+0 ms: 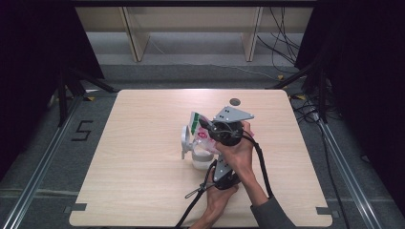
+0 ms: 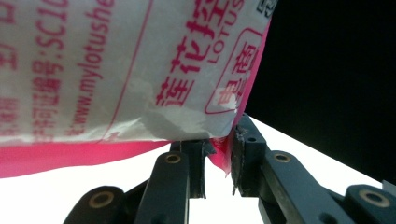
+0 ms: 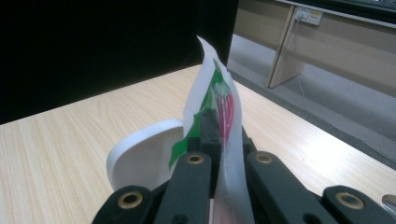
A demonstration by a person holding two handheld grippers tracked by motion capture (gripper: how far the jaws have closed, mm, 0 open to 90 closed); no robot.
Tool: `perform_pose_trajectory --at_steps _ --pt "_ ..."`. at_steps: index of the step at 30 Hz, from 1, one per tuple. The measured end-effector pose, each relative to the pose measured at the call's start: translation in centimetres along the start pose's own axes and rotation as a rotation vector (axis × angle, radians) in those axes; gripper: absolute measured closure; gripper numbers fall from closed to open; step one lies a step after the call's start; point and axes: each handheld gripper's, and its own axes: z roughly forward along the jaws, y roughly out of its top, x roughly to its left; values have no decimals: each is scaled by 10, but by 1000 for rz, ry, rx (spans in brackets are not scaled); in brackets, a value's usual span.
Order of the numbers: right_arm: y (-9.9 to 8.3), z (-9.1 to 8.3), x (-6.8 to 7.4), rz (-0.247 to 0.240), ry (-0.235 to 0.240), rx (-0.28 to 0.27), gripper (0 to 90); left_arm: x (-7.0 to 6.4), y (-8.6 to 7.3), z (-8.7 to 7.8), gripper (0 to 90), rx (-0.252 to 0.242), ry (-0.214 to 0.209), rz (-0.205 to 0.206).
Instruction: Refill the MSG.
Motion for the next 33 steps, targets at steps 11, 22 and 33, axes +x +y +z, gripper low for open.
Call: perform_pose_trajectory --at_steps 11,22,33 --pt "0 0 3 15 -8 -4 900 0 0 -2 769 10 6 5" --pt "0 0 4 12 -6 5 900 0 0 -1 768 -6 -8 -8" --pt "0 1 3 -5 -1 4 899 1 0 -1 769 -3 -9 -13"
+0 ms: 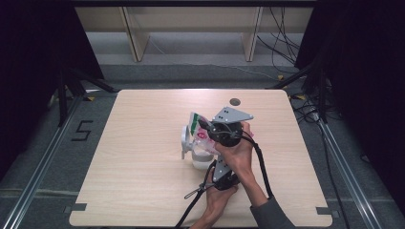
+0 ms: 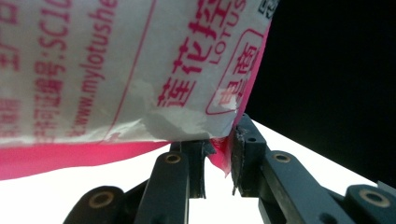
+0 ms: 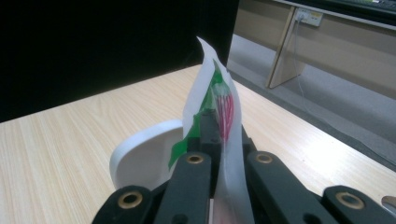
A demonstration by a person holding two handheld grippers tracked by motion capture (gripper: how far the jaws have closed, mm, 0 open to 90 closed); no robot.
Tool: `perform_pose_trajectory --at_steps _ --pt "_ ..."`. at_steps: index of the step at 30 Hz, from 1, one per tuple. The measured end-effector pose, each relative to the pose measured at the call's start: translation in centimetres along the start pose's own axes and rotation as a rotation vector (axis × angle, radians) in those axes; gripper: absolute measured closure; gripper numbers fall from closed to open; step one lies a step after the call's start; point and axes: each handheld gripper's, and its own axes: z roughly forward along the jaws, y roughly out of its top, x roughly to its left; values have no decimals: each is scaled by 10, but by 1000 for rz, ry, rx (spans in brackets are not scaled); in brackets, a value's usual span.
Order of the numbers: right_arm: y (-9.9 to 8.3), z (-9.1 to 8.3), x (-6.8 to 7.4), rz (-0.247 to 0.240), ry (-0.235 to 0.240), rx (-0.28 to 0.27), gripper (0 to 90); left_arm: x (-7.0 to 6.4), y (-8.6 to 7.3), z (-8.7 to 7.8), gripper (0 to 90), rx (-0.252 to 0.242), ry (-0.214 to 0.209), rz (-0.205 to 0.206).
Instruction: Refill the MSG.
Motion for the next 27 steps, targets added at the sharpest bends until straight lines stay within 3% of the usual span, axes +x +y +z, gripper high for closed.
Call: perform_pose_trajectory --at_steps 1,3,5,8,10,11,12,15,17,20,21,24,25,27 --pt "0 1 0 -8 -13 -12 899 0 0 0 769 -5 -3 2" --pt "1 -2 2 27 2 8 899 0 1 -2 769 -3 8 8" --pt "1 -2 1 3 0 -15 899 0 1 -1 769 -5 0 6" --pt "0 1 1 -16 -4 7 899 0 0 0 769 1 -1 -1" --pt "-1 1 2 2 2 16 899 0 0 -2 769 15 14 6" --pt "-1 1 2 10 -3 -4 899 1 0 -1 769 -4 3 4" --pt "1 0 2 5 9 -8 899 0 1 -1 770 -4 5 6" --pt "1 0 2 -12 -17 -17 899 0 0 -1 769 0 3 2" --pt "0 1 1 -8 -7 -1 899 0 0 -1 769 16 8 5" --pt "0 0 2 8 4 1 899 0 1 -1 770 -4 3 5" --pt "1 0 2 -6 -11 -19 899 0 1 -1 769 -3 4 5" --pt "1 -1 3 14 -8 -12 899 0 0 -1 769 -3 8 4" --pt "0 0 3 11 -10 -10 899 0 1 -2 770 17 14 7" --pt "1 1 3 9 18 -1 899 0 1 -1 769 -3 5 5"
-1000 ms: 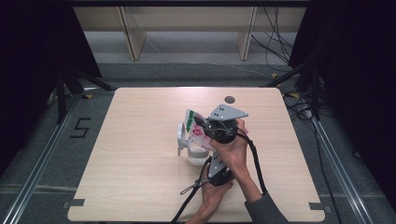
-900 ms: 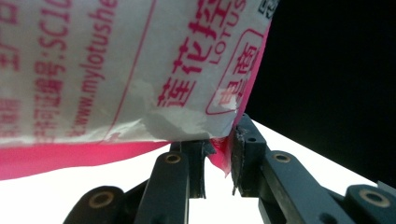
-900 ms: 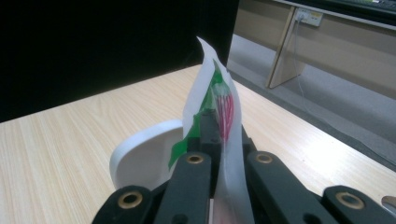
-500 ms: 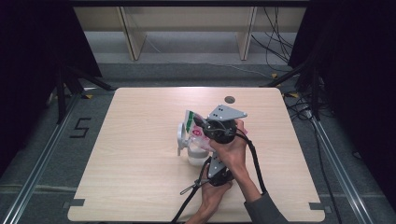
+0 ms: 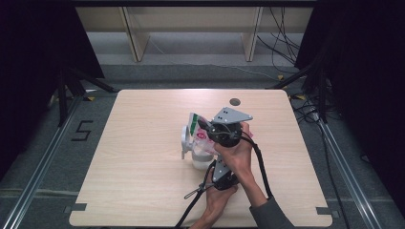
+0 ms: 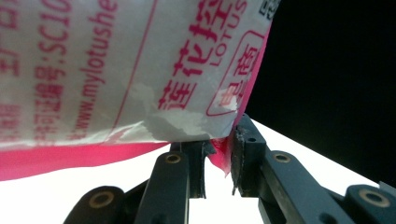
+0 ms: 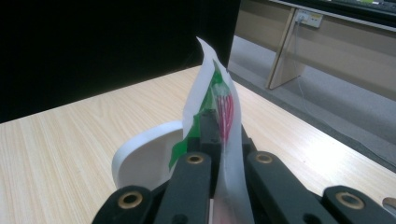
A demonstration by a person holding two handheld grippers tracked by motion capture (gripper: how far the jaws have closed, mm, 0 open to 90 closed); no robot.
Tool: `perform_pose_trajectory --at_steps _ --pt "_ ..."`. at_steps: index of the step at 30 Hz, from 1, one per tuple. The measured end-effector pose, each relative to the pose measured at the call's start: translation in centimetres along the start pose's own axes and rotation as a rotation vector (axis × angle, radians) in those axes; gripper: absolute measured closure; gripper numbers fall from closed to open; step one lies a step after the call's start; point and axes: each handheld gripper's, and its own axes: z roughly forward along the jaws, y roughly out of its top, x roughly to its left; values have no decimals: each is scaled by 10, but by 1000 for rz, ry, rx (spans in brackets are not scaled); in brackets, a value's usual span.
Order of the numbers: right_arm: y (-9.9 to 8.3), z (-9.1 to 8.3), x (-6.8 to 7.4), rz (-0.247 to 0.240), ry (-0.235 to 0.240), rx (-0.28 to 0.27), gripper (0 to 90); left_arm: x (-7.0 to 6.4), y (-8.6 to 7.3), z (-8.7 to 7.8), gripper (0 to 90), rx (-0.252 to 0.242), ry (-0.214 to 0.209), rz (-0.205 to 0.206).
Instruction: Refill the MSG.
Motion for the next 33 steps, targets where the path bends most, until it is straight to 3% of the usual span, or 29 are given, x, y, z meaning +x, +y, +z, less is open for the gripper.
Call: perform_pose_trajectory --at_steps 2,3,4,9,12,33 --pt "0 0 -1 1 -5 -5 899 0 0 0 770 0 -1 1" --pt "0 -2 1 28 -12 10 899 0 0 0 770 1 -2 0" --pt "0 -1 -2 -14 -16 -8 899 0 0 1 770 -1 -6 -2" --pt "-1 -2 -2 8 -21 -3 899 0 0 1 770 3 -1 -2" --pt "0 -1 -2 -10 -24 -11 900 0 0 0 770 2 -3 1" --pt "0 -1 -2 -4 -13 -6 900 -1 0 1 771 0 -3 0"
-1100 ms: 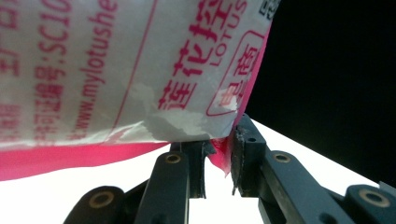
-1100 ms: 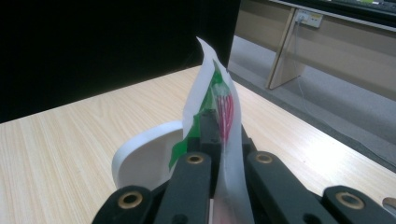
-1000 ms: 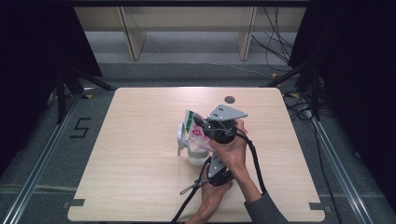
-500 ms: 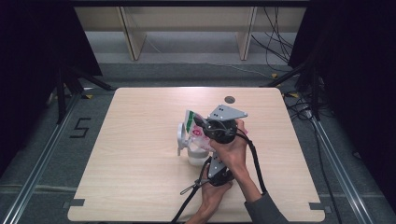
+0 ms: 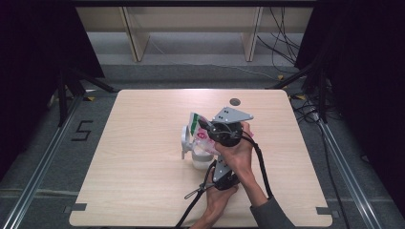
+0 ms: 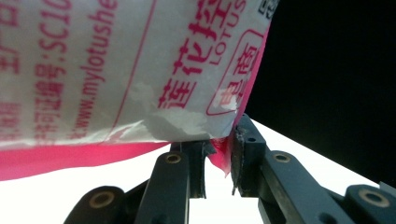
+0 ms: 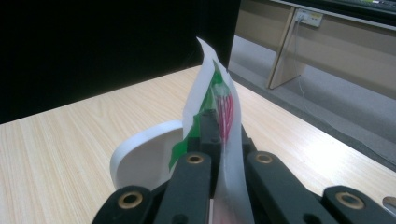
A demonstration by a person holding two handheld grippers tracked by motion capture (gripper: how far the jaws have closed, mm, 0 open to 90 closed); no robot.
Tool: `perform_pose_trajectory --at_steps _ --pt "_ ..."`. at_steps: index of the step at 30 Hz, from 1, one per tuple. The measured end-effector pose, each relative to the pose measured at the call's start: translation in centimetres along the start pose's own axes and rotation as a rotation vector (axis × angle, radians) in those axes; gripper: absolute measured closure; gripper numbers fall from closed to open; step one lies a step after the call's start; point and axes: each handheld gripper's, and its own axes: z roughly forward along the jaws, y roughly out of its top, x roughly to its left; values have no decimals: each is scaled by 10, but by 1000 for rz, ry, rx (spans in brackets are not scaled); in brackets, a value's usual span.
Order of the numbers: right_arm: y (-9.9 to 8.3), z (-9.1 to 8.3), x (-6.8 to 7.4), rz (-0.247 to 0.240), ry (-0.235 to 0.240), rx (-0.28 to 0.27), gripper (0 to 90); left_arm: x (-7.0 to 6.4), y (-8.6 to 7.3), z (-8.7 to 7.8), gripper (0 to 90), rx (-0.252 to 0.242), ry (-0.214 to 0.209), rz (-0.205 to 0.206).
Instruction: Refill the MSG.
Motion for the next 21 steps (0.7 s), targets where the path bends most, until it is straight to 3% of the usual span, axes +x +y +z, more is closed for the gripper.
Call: perform_pose_trajectory --at_steps 13,17,19,21 --pt "1 -1 1 19 1 1 899 0 0 0 771 0 2 -1" --pt "1 -1 0 -9 -5 -10 899 0 1 0 771 -3 1 1" --pt "2 -1 0 0 -3 -8 899 1 1 0 771 -3 0 2" --pt "1 -1 0 -8 -8 -9 899 0 1 -1 772 18 11 2"
